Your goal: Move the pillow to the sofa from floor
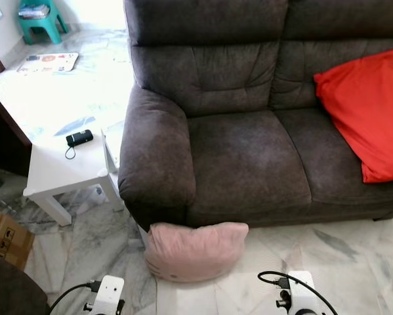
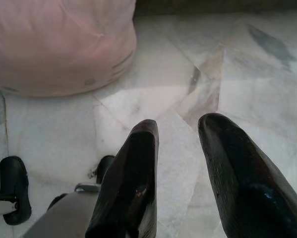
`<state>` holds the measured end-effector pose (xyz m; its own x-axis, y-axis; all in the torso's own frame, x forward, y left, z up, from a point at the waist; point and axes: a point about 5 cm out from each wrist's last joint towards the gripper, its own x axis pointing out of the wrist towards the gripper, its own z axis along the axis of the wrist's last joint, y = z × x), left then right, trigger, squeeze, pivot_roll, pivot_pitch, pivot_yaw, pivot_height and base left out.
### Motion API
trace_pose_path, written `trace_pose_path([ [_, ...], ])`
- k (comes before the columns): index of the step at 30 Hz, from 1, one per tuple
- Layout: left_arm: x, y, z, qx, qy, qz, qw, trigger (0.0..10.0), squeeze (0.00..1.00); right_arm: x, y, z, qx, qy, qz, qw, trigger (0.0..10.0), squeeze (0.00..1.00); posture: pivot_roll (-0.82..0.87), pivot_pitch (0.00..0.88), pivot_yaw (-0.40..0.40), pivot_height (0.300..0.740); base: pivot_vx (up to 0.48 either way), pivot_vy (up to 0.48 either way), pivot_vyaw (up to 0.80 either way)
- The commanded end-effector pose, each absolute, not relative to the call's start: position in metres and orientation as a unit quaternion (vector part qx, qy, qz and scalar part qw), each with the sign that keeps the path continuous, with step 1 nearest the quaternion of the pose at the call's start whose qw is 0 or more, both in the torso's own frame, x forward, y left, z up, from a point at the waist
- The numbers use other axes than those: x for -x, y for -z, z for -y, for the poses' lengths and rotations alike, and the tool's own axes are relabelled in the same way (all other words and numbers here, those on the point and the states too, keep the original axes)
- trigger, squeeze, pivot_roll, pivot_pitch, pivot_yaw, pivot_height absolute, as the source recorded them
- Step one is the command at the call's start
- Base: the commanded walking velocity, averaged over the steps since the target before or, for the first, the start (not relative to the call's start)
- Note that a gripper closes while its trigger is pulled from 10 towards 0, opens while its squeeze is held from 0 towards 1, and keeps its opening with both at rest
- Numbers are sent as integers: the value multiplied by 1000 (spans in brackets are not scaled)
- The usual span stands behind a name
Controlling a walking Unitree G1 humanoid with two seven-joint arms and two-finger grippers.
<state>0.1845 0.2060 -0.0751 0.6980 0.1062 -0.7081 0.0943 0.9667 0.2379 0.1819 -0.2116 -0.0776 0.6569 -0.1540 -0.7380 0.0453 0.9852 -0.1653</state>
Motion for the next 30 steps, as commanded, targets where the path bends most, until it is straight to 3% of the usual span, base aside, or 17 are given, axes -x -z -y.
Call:
trace_pose_path([
  [1, -180, 77, -206, -124, -9, -392, 912, 10000, 0, -180, 79, 206, 62, 44, -410, 909, 10000, 0, -8, 90, -10, 740, 251, 0, 0],
  [30, -182, 76, -207, -121, -16, -387, 914, 10000, 0, -189, 75, 200, 54, 37, -390, 918, 10000, 0, -8, 94, -11, 740, 251, 0, 0],
])
